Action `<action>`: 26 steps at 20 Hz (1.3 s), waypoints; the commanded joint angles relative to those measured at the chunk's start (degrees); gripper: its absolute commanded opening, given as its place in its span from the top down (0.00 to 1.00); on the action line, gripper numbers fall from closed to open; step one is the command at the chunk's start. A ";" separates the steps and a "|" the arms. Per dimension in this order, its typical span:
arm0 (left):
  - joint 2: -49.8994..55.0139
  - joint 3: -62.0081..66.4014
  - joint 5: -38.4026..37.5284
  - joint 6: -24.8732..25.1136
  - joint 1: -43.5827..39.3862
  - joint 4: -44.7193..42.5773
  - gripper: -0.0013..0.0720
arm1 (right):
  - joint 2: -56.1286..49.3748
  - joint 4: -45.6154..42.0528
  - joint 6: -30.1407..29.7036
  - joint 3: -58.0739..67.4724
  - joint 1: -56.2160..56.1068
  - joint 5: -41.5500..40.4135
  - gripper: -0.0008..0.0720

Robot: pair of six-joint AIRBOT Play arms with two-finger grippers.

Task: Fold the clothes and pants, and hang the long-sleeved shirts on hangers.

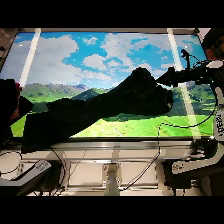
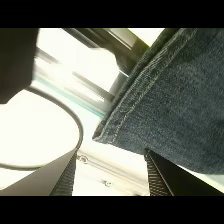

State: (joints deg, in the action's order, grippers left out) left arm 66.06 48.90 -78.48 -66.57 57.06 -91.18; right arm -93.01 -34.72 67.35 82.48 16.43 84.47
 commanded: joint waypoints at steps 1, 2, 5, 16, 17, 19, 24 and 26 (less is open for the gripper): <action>3.48 -0.04 -1.66 5.73 0.24 1.16 0.34 | 0.02 0.02 0.00 0.02 -0.04 1.22 0.95; 4.26 -0.02 -1.66 6.80 0.24 2.05 0.34 | 0.02 0.02 0.00 0.02 -0.04 1.92 0.95; 5.92 -0.02 -0.22 8.63 0.24 2.71 0.34 | 0.04 0.04 0.00 0.02 -0.04 3.32 0.95; 11.10 -0.11 0.85 10.05 0.24 2.91 0.34 | 0.11 3.61 0.00 0.04 -0.04 4.70 0.95; 11.65 -0.11 0.90 10.05 0.24 2.93 0.34 | 0.11 4.39 0.00 0.20 -0.04 4.76 0.95; 12.09 -0.11 1.40 10.08 0.22 2.93 0.34 | 0.13 4.94 0.00 1.09 -0.04 4.70 0.95; 12.59 -0.13 0.59 10.03 0.22 2.99 0.35 | 0.15 4.96 0.00 3.82 -0.04 4.42 0.95; 13.70 -0.28 -0.85 10.03 0.20 2.99 0.35 | 0.15 4.98 0.02 4.57 -0.04 4.37 0.95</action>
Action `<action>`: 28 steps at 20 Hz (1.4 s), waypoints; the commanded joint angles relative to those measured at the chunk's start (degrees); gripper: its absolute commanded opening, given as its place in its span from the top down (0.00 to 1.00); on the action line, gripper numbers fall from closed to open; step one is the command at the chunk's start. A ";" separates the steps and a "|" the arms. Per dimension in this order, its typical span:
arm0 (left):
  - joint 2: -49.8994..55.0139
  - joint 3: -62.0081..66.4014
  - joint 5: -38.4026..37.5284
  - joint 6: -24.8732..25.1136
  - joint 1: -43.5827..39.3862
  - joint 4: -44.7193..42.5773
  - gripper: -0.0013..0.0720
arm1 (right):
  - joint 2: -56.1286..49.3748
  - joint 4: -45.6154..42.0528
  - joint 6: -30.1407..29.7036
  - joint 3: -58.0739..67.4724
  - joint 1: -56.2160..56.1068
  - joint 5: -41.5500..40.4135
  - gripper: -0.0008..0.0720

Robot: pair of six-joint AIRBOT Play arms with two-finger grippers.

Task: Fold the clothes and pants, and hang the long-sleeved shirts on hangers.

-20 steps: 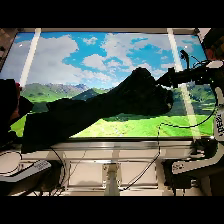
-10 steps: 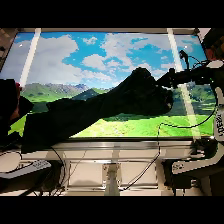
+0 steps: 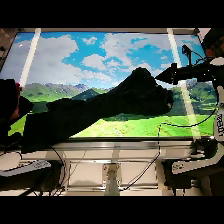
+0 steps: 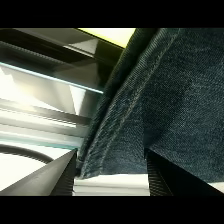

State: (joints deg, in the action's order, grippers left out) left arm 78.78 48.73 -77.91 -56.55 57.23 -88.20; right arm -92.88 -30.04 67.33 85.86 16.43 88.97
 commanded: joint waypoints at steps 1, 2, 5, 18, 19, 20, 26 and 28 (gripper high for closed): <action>1.29 -0.33 -1.53 0.04 -0.02 0.22 0.46 | 0.00 0.33 0.04 1.29 -0.04 -0.24 0.95; 1.33 -0.39 -1.53 0.07 -0.02 0.68 0.63 | 0.02 0.26 0.04 1.29 -0.04 -0.31 0.95; 1.31 -0.39 -2.54 0.15 -0.04 2.16 0.96 | 0.00 0.17 0.04 1.29 -0.04 -0.83 0.95; -11.37 -0.09 -6.43 9.09 -3.13 93.85 0.97 | -4.15 -7.41 3.89 1.33 -4.13 -41.66 0.88; -11.52 -0.09 -5.81 9.07 -4.74 99.12 0.97 | -5.42 -7.41 3.91 1.33 -5.86 -45.66 0.73; -11.50 -0.09 -5.20 9.07 -6.88 103.08 0.97 | -6.64 -7.41 3.96 1.33 -7.43 -49.31 0.62; -11.50 -0.09 -1.07 13.53 -22.08 106.51 0.97 | -14.56 -7.30 12.13 1.51 -12.94 -65.51 0.42; -11.50 -0.09 0.59 13.57 -24.61 109.00 0.97 | -16.92 -7.32 12.98 1.53 -12.90 -64.61 0.42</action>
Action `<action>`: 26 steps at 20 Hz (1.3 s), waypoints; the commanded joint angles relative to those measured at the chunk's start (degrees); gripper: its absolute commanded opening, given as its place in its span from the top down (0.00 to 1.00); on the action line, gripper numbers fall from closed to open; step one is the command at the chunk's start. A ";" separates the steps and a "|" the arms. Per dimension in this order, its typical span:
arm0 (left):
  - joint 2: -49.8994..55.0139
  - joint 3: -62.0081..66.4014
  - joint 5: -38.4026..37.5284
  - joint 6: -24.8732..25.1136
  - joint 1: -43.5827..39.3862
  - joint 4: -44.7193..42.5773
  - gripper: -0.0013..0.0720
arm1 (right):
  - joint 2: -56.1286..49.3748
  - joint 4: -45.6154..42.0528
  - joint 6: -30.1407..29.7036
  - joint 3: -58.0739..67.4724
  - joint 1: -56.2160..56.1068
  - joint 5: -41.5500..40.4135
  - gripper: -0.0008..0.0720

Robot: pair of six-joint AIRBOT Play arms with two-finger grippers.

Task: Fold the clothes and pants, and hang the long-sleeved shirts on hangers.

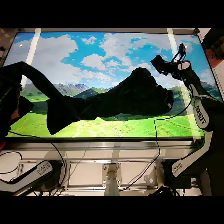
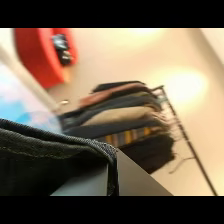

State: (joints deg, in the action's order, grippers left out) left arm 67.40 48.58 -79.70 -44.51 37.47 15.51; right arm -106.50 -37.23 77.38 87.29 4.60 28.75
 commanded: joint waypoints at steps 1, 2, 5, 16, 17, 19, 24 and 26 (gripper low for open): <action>-0.11 0.07 2.80 1.66 -5.16 5.84 0.97 | -3.96 -0.15 2.91 0.09 -1.07 -4.00 0.41; -0.11 0.07 2.80 2.16 -5.25 5.70 0.97 | -4.50 -0.13 2.91 0.11 -1.14 -3.98 0.36; -0.11 0.07 2.78 2.16 -5.27 5.55 0.97 | -5.22 -0.42 2.73 0.20 -1.14 -4.04 0.36; -0.07 0.07 2.75 2.16 -5.27 0.61 0.97 | -12.63 -2.60 2.62 11.34 -2.25 9.51 0.39; -0.07 0.04 2.75 2.16 -5.27 -0.61 0.97 | -12.76 -3.50 2.62 11.34 -2.25 10.82 0.39; -0.07 0.04 2.78 2.16 -5.27 -0.68 0.97 | -12.57 -5.29 2.60 11.56 -1.90 12.28 0.39; -0.07 0.04 2.75 2.19 -5.27 -0.70 0.97 | -12.44 -5.49 3.41 17.44 0.66 12.37 0.38; -0.07 0.04 2.75 2.19 -5.27 -0.72 0.97 | -12.46 -5.60 6.38 18.14 1.73 12.66 0.37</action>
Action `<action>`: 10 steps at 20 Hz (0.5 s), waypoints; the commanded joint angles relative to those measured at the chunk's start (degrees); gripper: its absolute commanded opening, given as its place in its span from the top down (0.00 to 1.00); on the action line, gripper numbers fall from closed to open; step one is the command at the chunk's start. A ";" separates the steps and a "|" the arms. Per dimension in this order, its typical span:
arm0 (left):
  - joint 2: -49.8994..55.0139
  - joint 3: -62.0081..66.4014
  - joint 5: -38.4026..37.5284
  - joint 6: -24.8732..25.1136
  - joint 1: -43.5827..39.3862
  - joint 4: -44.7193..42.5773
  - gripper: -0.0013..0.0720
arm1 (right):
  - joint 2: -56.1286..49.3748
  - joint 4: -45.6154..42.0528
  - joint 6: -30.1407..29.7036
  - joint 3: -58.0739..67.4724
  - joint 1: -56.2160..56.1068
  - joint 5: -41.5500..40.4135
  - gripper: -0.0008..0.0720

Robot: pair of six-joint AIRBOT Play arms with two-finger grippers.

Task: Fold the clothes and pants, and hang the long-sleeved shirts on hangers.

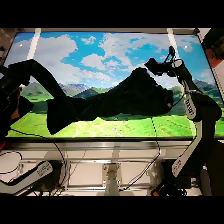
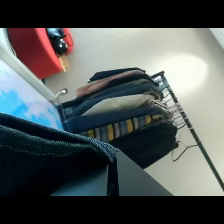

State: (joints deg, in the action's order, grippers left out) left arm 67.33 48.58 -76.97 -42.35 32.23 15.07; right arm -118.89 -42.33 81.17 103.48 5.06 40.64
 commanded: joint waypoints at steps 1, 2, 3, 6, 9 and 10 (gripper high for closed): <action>0.00 0.04 0.02 0.02 -0.02 -0.28 0.97 | -0.22 -0.70 2.80 1.95 1.57 1.55 0.37; 0.00 0.04 0.00 0.02 -0.04 -0.28 0.97 | -0.55 -0.94 2.80 1.95 1.79 2.93 0.37; 0.00 0.04 0.02 0.02 -0.04 -0.28 0.97 | -1.01 -1.16 2.78 1.92 1.79 4.52 0.37; 0.00 0.04 0.00 0.02 -0.04 -0.31 0.97 | -3.08 -1.20 2.78 2.12 1.60 8.98 0.37; 0.00 0.04 0.02 0.02 -0.04 -0.31 0.97 | -4.48 -0.46 2.67 2.23 1.57 12.07 0.37; 0.02 0.04 0.02 0.02 -0.04 -0.33 0.97 | -4.68 -0.07 2.25 2.23 1.57 12.70 0.37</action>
State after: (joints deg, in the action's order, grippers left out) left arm 67.33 48.58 -76.97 -42.33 32.18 14.79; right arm -122.50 -43.18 83.66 105.54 6.59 49.74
